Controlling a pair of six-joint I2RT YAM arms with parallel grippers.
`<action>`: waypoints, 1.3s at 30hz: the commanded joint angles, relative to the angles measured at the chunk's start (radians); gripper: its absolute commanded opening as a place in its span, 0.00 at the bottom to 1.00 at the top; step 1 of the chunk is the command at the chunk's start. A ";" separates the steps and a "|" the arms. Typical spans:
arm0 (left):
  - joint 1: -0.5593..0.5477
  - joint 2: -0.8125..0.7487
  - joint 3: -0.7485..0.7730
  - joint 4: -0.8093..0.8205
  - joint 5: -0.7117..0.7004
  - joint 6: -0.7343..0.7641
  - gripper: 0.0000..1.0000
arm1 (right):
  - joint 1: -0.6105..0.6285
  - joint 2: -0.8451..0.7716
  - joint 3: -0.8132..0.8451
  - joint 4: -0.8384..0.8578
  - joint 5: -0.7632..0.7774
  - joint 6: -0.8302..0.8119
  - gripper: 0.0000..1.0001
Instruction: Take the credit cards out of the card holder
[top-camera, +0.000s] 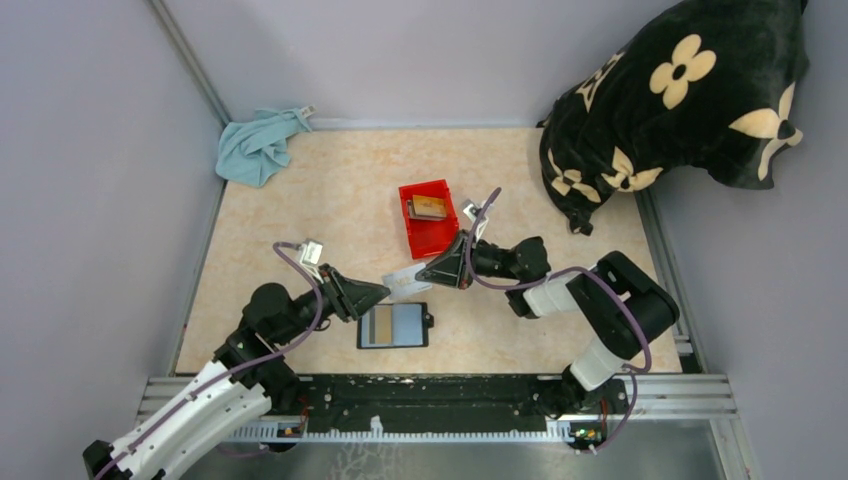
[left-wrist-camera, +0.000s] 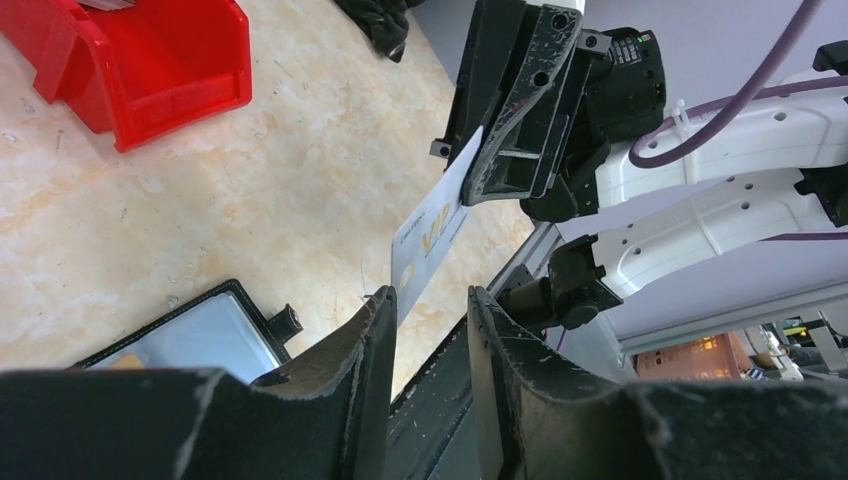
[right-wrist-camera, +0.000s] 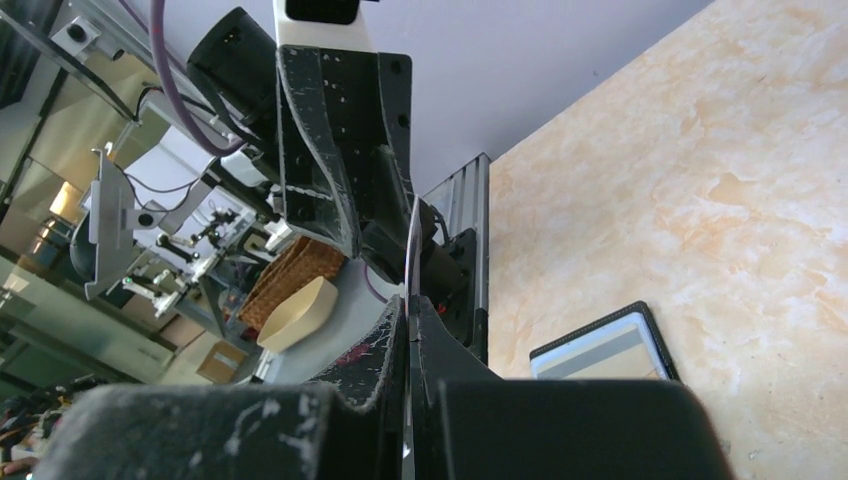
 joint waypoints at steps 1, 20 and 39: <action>0.004 -0.004 0.018 0.011 0.013 0.008 0.40 | -0.007 -0.056 0.021 0.206 0.025 -0.001 0.00; 0.004 0.010 -0.012 0.072 0.031 -0.004 0.40 | 0.001 -0.052 0.022 0.210 0.025 0.019 0.00; 0.003 0.055 -0.023 0.117 0.048 -0.008 0.07 | 0.033 -0.026 0.034 0.210 0.025 0.024 0.00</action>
